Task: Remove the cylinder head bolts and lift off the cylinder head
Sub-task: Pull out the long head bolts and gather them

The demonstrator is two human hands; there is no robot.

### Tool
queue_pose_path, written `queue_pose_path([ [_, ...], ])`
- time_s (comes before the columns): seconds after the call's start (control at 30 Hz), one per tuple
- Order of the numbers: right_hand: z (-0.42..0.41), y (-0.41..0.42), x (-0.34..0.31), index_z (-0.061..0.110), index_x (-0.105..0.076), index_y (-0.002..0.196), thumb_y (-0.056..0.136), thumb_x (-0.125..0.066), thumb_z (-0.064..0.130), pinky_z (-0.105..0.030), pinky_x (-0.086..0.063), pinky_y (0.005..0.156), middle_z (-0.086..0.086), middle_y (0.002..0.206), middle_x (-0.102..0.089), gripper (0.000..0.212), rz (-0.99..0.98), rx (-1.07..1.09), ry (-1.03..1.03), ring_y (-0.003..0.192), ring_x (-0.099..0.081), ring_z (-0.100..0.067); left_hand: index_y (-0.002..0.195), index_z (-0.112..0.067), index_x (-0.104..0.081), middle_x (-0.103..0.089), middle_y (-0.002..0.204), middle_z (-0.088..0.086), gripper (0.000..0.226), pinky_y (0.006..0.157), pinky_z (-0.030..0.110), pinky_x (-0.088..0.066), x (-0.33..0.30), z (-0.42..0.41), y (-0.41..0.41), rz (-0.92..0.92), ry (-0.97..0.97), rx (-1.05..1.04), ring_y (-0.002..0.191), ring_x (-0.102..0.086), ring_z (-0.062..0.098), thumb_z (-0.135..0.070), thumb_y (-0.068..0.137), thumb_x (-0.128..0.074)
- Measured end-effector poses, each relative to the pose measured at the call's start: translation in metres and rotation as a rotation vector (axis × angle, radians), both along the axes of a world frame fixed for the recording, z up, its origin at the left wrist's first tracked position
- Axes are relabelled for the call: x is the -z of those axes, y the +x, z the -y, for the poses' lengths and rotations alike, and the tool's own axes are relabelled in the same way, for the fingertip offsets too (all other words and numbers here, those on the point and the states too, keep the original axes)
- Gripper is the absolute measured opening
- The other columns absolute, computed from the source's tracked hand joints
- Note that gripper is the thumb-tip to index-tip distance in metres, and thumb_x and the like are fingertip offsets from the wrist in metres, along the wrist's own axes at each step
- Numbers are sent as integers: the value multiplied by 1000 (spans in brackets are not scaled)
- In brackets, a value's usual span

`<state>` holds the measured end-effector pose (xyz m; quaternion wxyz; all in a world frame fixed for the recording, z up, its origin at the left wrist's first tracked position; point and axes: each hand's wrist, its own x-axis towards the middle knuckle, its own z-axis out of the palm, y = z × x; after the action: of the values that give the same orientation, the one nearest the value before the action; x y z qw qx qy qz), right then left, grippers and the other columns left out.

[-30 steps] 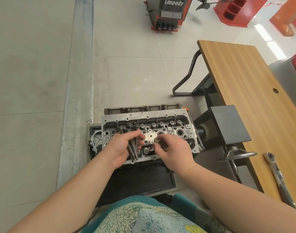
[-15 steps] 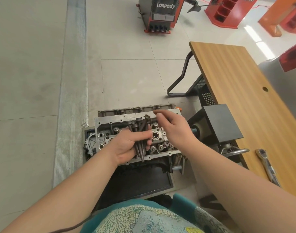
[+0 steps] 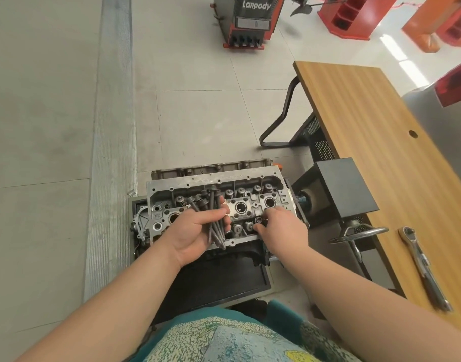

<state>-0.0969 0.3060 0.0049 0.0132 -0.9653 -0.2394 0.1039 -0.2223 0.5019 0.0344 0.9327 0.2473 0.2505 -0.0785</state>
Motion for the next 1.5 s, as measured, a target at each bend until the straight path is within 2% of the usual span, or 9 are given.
queue_pose_path([
  [0.13, 0, 8, 2, 26, -64, 81, 93, -67, 54, -32, -44, 63, 10, 81, -58, 31, -2, -47, -36, 80, -58, -20, 93, -12, -82, -70, 89, 6, 15, 86, 40, -58, -3, 2, -1, -49, 46, 32, 82, -67, 21, -26, 89, -79],
  [0.47, 24, -1, -9, 23, -75, 108, 92, -69, 39, -30, -55, 82, 13, 97, -70, 24, 68, -82, 376, 92, -61, -9, 112, 1, -72, -68, 95, 11, 28, 88, 42, -56, 2, -3, 1, -64, 23, 8, 85, -67, 23, -4, 84, -74],
  [0.6, 26, 1, -38, 45, -67, 105, 93, -68, 38, -22, -58, 81, 23, 95, -73, 14, -130, 323, 846, 91, -70, 0, 96, -2, -83, -70, 95, 13, 17, 93, 46, -54, 7, -7, 3, -78, 70, 12, 85, -68, 24, -4, 82, -74],
  [0.73, 17, 21, -82, 20, -68, 117, 91, -71, 22, -24, -60, 66, -3, 97, -81, 25, -401, 650, 1322, 88, -78, -19, 94, -1, -84, -73, 98, 17, 18, 103, 48, -54, -3, -10, 17, -65, 238, 117, 91, -73, 25, -11, 82, -75],
  [1.03, 1, 3, -116, 25, -72, 111, 91, -78, 23, -34, -63, 65, -8, 86, -79, 21, -567, 443, 1202, 71, -77, -26, 125, 8, -70, -72, 109, 21, 27, 92, 45, -58, -49, 28, 65, 107, 260, 332, 100, -71, 29, 0, 102, -57],
  [1.17, 26, -2, -114, 35, -75, 102, 90, -81, 32, -17, -57, 62, 14, 88, -77, 14, -371, 451, 1030, 78, -74, -5, 118, 10, -64, -61, 98, 19, 27, 82, 43, -52, -57, 66, 72, 168, 291, 441, 88, -62, 28, 12, 92, -57],
  [1.27, 57, -1, -111, 38, -72, 107, 86, -83, 42, -12, -53, 64, 12, 93, -74, 25, -288, 559, 967, 86, -68, 4, 128, 18, -55, -59, 98, 18, 41, 70, 38, -52, -55, 101, 84, 84, 410, 459, 77, -62, 24, 20, 87, -58],
  [1.4, 98, -3, -106, 23, -62, 129, 83, -84, 49, -18, -60, 71, 3, 112, -75, 58, -814, 799, 1200, 91, -75, -2, 125, -9, -73, -79, 111, 10, 35, 84, 37, -64, -56, 158, 101, 102, 552, 547, 95, -77, 23, 6, 96, -60],
  [1.5, 138, 0, -91, 18, -67, 128, 84, -85, 42, -44, -58, 101, -7, 118, -78, 53, -1091, 926, 1398, 109, -75, -22, 121, -18, -68, -77, 112, 5, 23, 87, 35, -62, -57, 214, 124, 104, 1158, 721, 102, -75, 24, -17, 98, -66],
])
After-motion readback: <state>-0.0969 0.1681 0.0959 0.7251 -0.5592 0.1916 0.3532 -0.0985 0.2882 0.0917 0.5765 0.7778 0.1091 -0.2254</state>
